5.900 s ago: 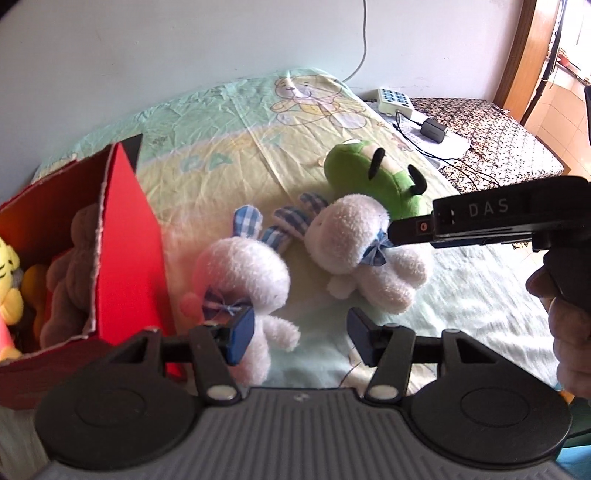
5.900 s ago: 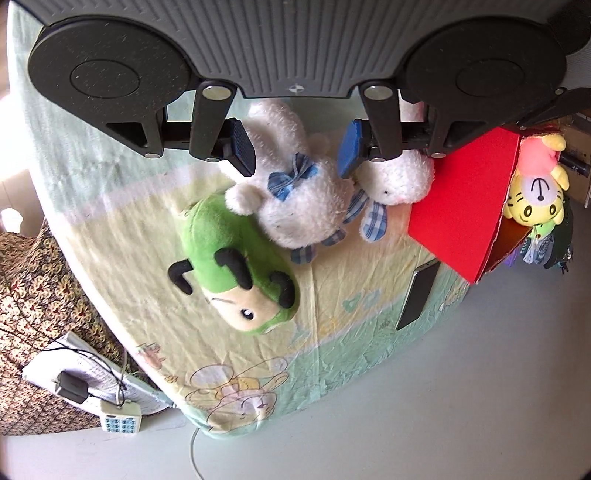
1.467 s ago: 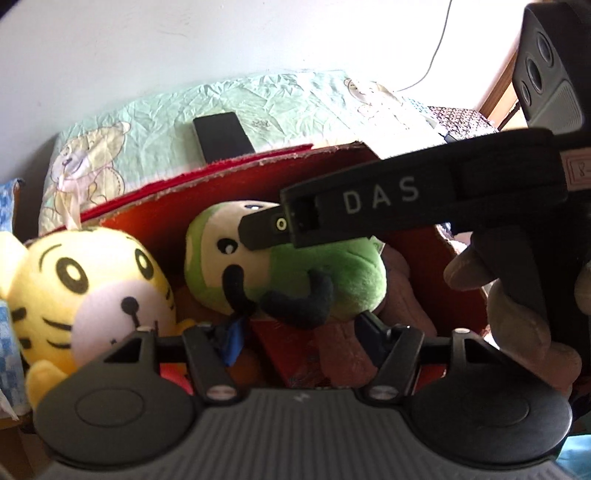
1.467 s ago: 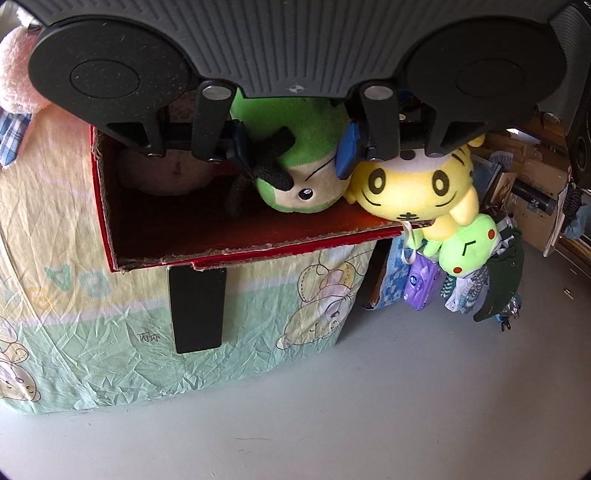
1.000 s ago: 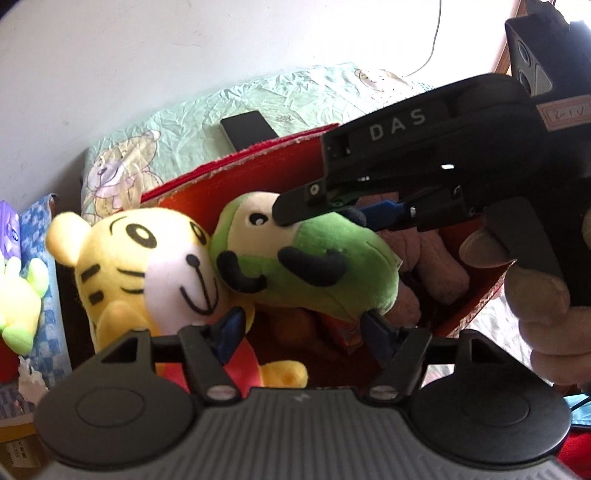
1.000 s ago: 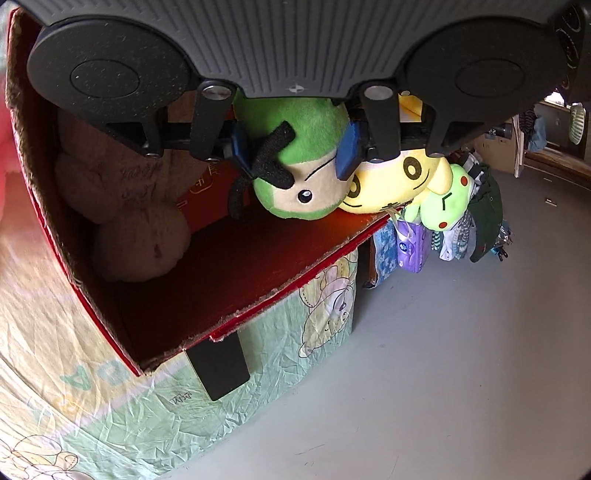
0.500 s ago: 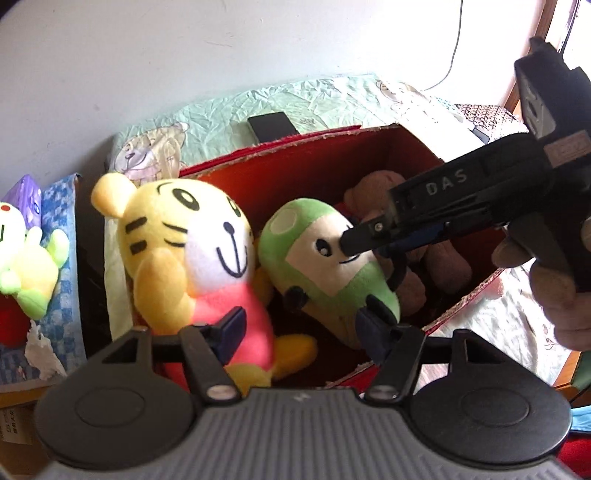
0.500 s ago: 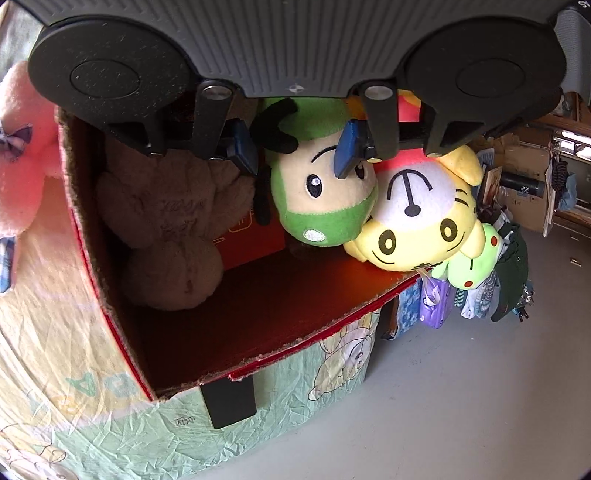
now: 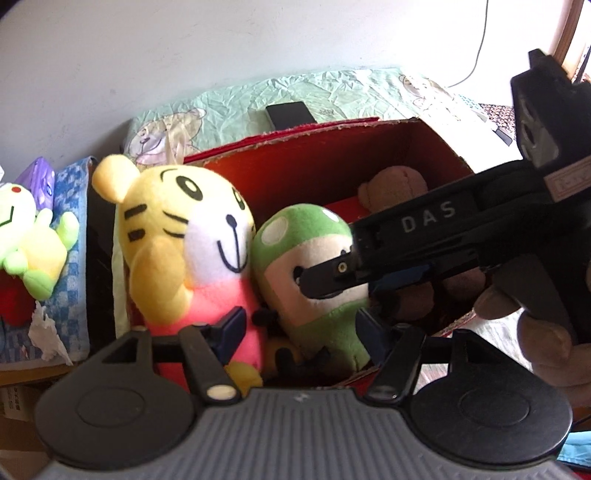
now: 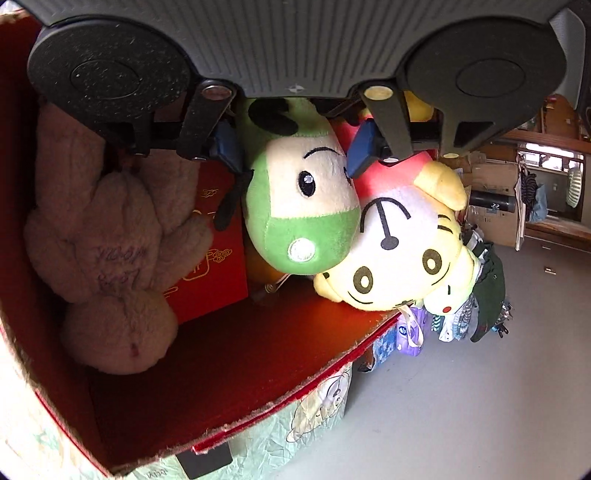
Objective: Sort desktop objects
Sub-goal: 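Lower the green plush into the box beside the tiger and open the left gripper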
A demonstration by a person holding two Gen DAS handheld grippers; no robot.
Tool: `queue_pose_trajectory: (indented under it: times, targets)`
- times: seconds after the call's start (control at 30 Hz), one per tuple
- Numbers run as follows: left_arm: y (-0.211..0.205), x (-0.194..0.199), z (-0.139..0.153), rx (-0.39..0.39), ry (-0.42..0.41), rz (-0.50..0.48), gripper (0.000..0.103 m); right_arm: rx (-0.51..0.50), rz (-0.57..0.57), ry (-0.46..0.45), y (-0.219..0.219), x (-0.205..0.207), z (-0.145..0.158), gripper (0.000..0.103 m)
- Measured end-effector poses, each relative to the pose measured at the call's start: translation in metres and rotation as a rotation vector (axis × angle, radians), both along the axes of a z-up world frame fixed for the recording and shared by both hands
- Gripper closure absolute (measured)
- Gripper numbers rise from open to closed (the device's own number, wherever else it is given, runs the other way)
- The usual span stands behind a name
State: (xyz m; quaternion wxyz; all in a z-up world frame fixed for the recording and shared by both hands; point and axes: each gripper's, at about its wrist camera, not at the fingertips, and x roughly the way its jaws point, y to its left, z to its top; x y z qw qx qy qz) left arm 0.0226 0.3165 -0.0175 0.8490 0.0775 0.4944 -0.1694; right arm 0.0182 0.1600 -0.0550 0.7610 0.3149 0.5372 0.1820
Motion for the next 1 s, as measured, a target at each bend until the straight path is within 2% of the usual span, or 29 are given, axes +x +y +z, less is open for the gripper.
queue_pose_trajectory:
  times: [0.1,0.17,0.3,0.33,0.4,0.67,0.8,0.87,1.0]
  targets:
    - [-0.001,0.000,-0.001,0.012,0.004,0.019,0.036,0.001,-0.008,-0.039,-0.009,-0.006,0.008,0.038]
    - [-0.003,0.001,-0.002,0.025,0.002,0.027,0.036,-0.034,-0.033,-0.074,-0.013,-0.008,0.012,0.044]
    - [-0.006,0.000,-0.002,0.049,-0.001,0.040,0.035,-0.045,-0.039,-0.054,-0.010,-0.001,0.002,0.067]
    - [-0.006,-0.001,-0.002,0.053,-0.002,0.042,0.035,-0.036,-0.042,-0.044,-0.008,0.001,-0.002,0.070]
    - [-0.007,-0.001,-0.002,0.066,-0.004,0.050,0.036,-0.011,-0.049,-0.031,-0.006,0.002,-0.007,0.070]
    - [-0.008,-0.001,-0.003,0.079,-0.001,0.069,0.036,-0.021,-0.028,-0.048,-0.004,0.000,-0.005,0.069]
    - [-0.012,-0.002,-0.002,0.094,-0.010,0.066,0.036,-0.037,-0.035,-0.084,-0.008,-0.007,0.003,0.068]
    - [-0.013,-0.002,-0.001,0.097,-0.014,0.071,0.035,-0.044,-0.040,-0.099,-0.010,-0.011,0.005,0.062]
    - [-0.017,-0.005,0.001,0.113,-0.028,0.086,0.035,-0.108,-0.037,-0.154,-0.008,-0.018,0.012,0.060]
